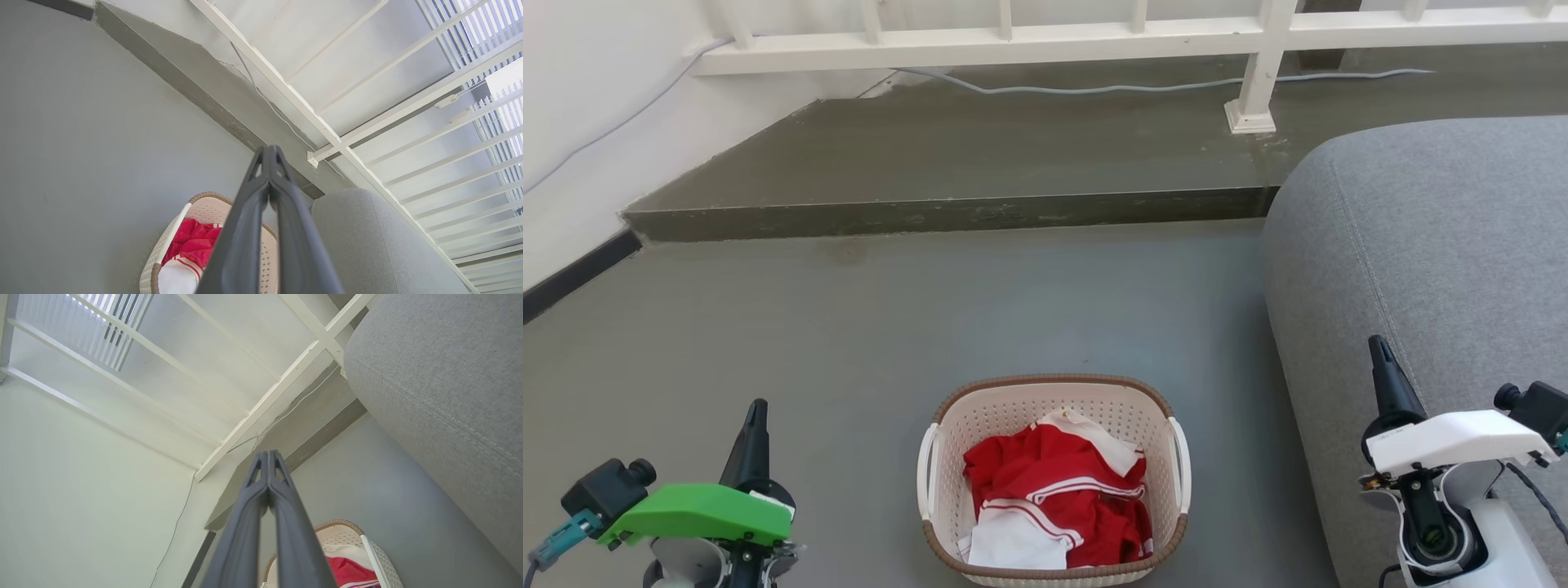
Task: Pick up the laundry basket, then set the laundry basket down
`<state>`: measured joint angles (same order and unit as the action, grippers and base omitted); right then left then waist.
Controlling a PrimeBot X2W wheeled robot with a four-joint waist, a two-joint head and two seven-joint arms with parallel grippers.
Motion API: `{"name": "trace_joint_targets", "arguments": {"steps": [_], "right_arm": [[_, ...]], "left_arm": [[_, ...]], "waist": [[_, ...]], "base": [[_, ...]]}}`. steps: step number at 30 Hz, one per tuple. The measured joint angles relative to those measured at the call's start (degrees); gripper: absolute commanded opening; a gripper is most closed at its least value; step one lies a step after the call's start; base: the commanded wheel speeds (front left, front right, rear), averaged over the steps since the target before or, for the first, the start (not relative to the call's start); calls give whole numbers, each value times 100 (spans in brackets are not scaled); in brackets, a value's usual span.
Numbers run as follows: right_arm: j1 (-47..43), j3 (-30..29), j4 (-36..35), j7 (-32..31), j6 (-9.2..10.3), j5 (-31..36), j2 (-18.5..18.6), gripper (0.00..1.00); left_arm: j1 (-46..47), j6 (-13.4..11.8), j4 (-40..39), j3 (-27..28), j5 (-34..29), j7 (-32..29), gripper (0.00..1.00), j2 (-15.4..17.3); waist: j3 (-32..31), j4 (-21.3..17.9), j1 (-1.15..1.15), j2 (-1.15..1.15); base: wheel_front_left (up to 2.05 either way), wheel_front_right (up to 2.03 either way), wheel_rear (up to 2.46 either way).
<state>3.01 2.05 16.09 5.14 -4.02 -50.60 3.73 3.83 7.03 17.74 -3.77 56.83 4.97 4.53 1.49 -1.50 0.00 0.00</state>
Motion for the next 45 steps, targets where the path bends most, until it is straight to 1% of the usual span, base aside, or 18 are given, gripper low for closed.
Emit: {"name": "trace_joint_targets", "arguments": {"steps": [8, 45], "right_arm": [[5, -162, 1, -186, -43, -660, -18, 0], [32, -797, 0, -923, -220, -3341, -120, 0]], "left_arm": [[0, 0, -15, 137, 595, -179, 0, -29], [1, 0, -143, 679, 2833, -904, 0, -188]], "waist": [[-22, 24, 0, 0], [-110, 124, 0, 0]], "base": [[0, 0, 0], [0, 0, 0]]}}
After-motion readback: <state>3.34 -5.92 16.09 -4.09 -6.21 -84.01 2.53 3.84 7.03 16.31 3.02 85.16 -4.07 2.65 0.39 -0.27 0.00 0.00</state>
